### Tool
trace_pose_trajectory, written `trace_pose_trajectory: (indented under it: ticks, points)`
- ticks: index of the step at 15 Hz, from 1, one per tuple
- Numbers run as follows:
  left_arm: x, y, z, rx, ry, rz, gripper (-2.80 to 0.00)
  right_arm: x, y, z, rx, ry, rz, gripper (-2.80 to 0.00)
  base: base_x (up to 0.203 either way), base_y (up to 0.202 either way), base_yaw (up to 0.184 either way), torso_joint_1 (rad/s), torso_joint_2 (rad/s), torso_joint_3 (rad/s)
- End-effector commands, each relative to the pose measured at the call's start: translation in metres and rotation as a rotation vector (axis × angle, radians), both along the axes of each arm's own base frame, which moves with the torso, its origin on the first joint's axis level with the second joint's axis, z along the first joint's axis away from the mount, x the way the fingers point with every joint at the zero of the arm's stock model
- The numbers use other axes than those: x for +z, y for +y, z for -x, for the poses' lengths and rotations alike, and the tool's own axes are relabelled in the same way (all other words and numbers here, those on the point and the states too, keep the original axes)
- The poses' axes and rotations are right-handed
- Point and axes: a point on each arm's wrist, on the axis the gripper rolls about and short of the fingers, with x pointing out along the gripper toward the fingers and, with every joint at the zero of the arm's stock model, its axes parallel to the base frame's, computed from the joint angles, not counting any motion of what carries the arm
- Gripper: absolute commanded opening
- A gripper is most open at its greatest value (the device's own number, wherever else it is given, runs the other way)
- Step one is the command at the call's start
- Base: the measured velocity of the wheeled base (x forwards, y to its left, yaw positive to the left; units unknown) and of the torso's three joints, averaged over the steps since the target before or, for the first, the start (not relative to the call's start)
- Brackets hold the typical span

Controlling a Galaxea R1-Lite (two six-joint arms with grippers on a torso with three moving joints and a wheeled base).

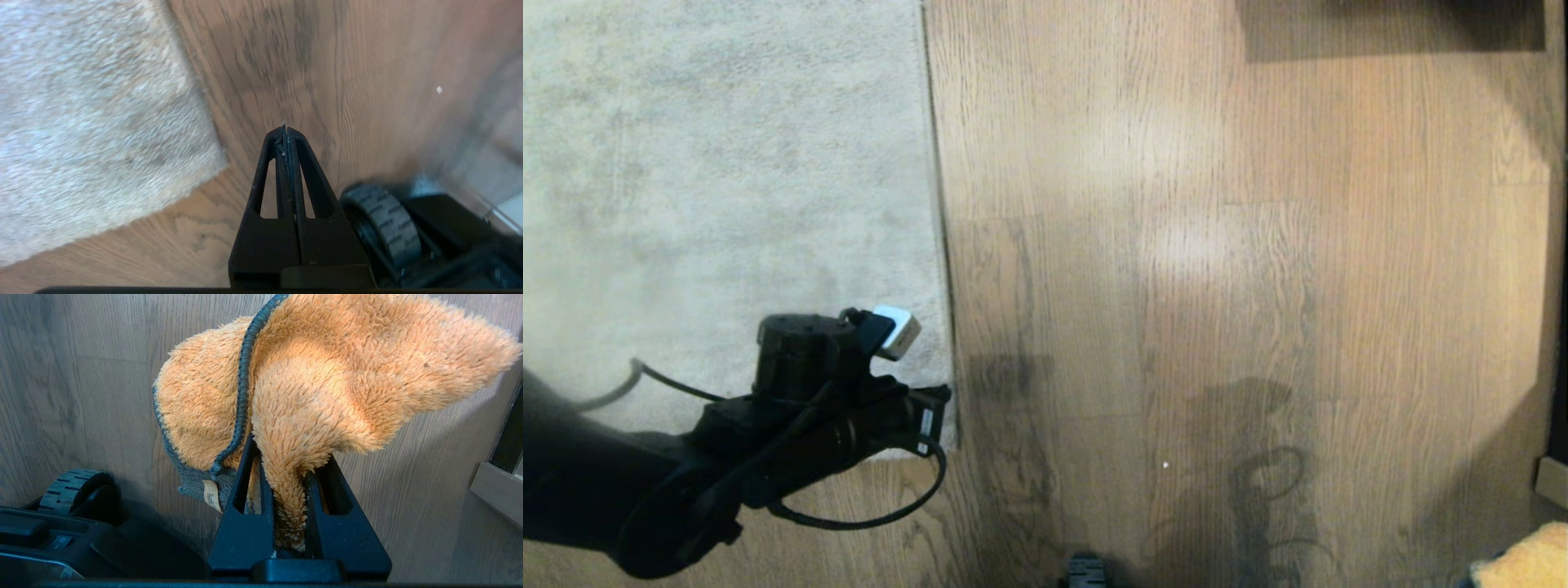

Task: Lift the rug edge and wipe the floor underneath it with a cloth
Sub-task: Lift up the carpet

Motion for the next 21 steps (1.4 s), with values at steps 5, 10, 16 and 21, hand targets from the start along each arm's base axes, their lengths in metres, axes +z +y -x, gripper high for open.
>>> trace_pose_trajectory:
  ticks: [5, 10, 16, 21]
  points:
    - [-0.016, -0.023, -0.009, 0.064, 0.045, -0.057, -2.8, 0.0, 0.0, 0.0, 0.002, 0.001, 0.001, -2.8, 0.0, 0.0, 0.0, 0.0, 0.0, 0.0]
    - [-0.013, -0.022, -0.01, 0.085, 0.052, -0.039, -2.8, 0.0, 0.0, 0.0, 0.002, 0.001, 0.001, -2.8, 0.0, 0.0, 0.0, 0.0, 0.0, 0.0]
    - [-0.004, -0.015, -0.001, 0.09, 0.081, -0.057, 0.0, 0.0, 0.0, 0.0, 0.001, 0.001, 0.001, -2.8, 0.0, 0.0, 0.0, 0.0, 0.0, 0.0]
    - [-0.007, -0.015, -0.004, 0.167, 0.097, -0.15, 0.0, 0.0, 0.0, 0.0, 0.002, 0.001, 0.001, -2.8, 0.0, 0.0, 0.0, 0.0, 0.0, 0.0]
